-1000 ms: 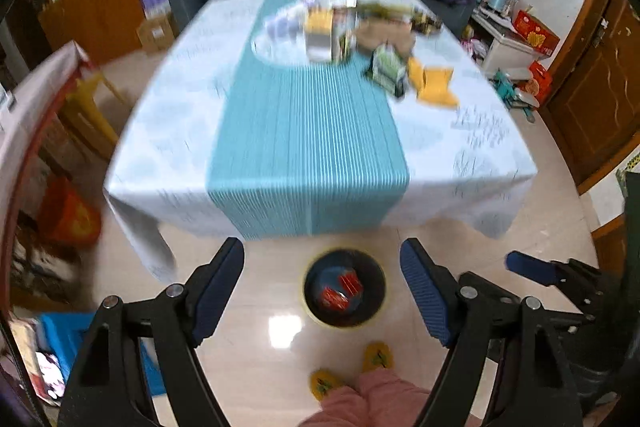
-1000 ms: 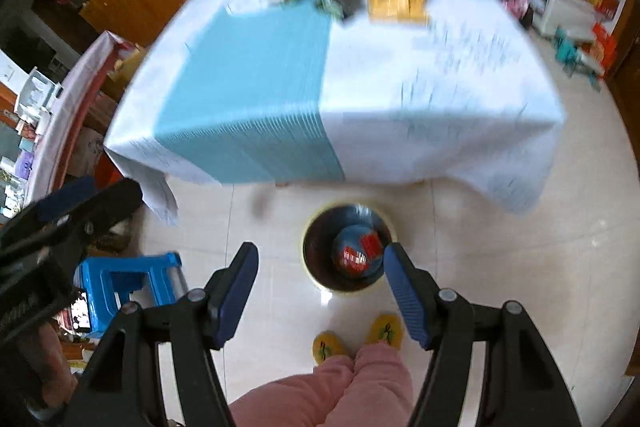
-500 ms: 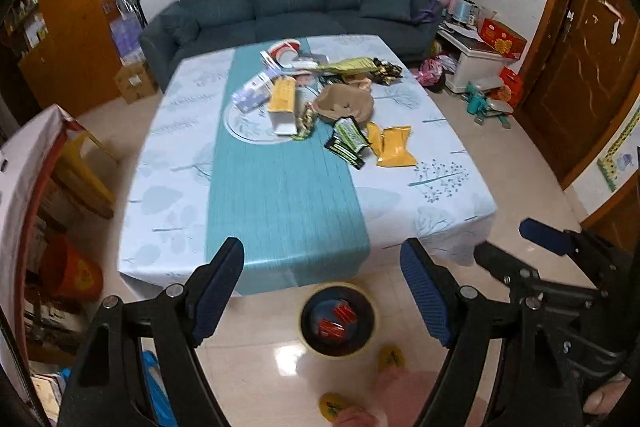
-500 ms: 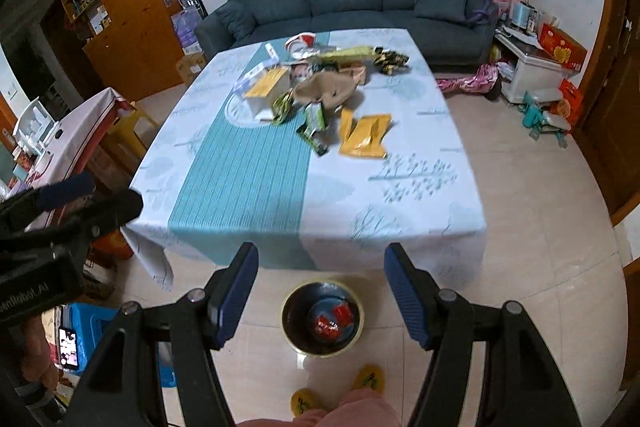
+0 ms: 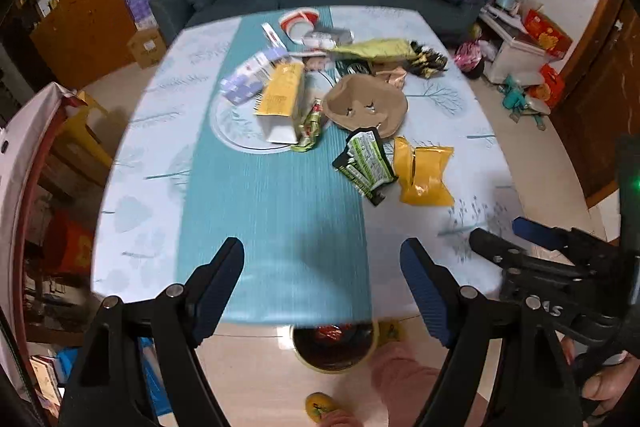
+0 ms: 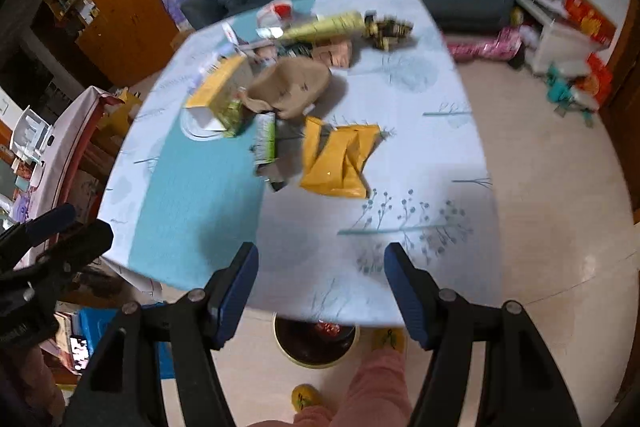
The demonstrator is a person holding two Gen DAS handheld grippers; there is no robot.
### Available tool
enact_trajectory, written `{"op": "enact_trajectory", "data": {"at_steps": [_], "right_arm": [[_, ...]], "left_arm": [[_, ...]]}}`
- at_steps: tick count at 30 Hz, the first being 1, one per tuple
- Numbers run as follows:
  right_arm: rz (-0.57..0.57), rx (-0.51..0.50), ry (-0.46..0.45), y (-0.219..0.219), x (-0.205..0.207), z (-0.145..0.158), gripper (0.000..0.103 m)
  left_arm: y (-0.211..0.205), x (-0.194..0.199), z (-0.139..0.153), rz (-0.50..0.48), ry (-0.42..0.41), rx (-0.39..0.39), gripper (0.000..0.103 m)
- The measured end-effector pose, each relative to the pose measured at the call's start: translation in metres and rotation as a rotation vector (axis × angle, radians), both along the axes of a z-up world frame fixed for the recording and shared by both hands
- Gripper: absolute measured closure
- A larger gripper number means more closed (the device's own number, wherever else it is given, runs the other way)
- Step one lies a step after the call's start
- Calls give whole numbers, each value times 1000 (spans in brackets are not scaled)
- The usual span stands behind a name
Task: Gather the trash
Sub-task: 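Grasp the green-black packet with the left tool while the right tool grasps the yellow bag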
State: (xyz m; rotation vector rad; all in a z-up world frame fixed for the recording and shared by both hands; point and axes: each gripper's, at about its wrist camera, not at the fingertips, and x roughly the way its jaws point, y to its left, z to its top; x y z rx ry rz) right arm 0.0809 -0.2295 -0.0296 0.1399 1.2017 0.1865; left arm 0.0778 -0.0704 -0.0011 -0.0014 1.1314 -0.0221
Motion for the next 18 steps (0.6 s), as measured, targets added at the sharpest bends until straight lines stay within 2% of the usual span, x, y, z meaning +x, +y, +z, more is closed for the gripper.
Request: {"op": "enact_trajectory", "data": {"at_steps": [5, 9, 12, 15, 16, 17, 18], "right_arm": [[-7, 39, 83, -9, 52, -48, 37], [14, 17, 119, -4, 81, -73, 37], [51, -19, 122, 4, 95, -85, 37], [110, -85, 78, 14, 100, -86, 38], [134, -103, 63, 17, 100, -85, 47], [163, -130, 43, 20, 100, -85, 63], [189, -157, 30, 23, 99, -85, 67]], "left_arm": [[-13, 51, -29, 48, 58, -66, 24], [-14, 82, -47, 116, 107, -130, 24], [-17, 99, -62, 152, 140, -147, 24], [-20, 112, -79, 178, 180, -148, 24], [-20, 117, -84, 185, 191, -146, 24], [-20, 121, -90, 192, 203, -145, 24], [-21, 123, -95, 198, 211, -140, 27]]}}
